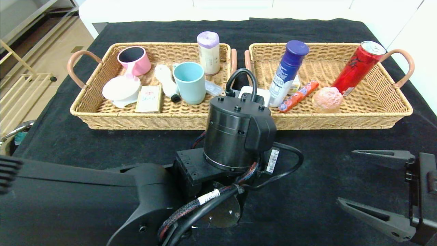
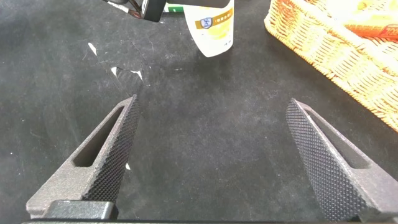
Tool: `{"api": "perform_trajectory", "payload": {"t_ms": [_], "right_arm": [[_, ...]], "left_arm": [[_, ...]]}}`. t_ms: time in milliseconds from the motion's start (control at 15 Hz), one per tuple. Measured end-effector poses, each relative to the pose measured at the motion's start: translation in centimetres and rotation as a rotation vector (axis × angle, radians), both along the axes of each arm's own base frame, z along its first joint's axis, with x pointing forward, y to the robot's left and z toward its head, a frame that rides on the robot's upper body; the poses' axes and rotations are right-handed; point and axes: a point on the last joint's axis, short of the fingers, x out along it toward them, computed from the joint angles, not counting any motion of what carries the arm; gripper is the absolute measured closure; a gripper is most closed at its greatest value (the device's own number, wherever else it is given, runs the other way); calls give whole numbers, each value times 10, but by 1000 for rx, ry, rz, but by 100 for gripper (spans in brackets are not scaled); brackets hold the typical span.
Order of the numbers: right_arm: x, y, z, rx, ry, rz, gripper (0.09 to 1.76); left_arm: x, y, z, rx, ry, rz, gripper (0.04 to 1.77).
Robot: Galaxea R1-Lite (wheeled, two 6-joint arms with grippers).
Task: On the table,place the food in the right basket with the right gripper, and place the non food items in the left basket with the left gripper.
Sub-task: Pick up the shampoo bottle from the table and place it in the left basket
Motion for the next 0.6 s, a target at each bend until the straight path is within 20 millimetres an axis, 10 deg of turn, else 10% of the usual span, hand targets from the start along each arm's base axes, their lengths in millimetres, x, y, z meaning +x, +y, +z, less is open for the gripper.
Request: {"api": "perform_trajectory", "payload": {"t_ms": [600], "right_arm": [[0,0,-1,-1,4,4,14]], "left_arm": [[0,-2,-5,8,9,-2,116]]}}
